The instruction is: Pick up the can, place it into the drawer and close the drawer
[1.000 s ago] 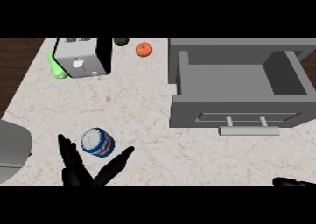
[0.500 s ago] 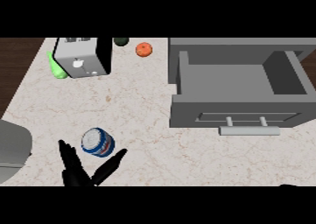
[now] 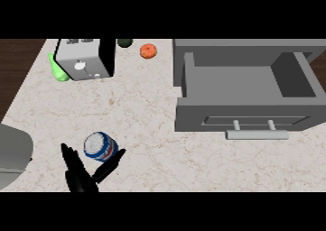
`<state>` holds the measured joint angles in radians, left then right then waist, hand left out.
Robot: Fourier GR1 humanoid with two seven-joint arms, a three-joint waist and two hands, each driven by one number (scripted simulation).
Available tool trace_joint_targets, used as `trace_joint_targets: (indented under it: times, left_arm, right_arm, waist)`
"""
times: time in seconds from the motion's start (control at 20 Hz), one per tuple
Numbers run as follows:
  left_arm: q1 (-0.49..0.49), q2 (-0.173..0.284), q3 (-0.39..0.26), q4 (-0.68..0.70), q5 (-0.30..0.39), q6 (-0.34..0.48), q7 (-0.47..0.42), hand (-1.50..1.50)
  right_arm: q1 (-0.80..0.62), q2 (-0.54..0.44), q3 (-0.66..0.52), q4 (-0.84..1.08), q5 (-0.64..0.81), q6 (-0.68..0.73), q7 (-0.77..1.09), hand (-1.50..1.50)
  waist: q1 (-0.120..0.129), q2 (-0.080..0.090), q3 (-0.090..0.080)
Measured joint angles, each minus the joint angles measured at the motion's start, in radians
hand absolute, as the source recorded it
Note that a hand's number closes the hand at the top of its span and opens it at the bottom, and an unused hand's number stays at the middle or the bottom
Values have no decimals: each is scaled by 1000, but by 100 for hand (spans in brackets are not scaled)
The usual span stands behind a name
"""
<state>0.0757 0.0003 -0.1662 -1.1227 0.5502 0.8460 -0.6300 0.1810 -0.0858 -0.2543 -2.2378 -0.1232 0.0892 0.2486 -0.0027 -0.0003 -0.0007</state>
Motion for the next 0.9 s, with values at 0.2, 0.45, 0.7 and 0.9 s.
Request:
trace_joint_targets:
  times: [0.2,0.45,0.7,0.9]
  left_arm:
    - [-23,0,-6,57,53,-26,-55,-150]
    - [-98,2,46,157,44,-79,-84,-150]
    - [-194,18,78,283,35,-179,-84,-150]
    - [-224,32,86,291,25,-241,-61,150]
  right_arm:
    - [-12,-8,-34,12,-26,15,8,-150]
    - [-25,-4,-34,5,-16,21,18,-150]
    - [-34,-16,-58,17,-30,37,11,-150]
    - [-65,-13,-44,-17,-10,6,66,-150]
  waist:
    - [0,0,0]
    - [-1,0,0]
    - [-3,1,1]
    - [-1,0,1]
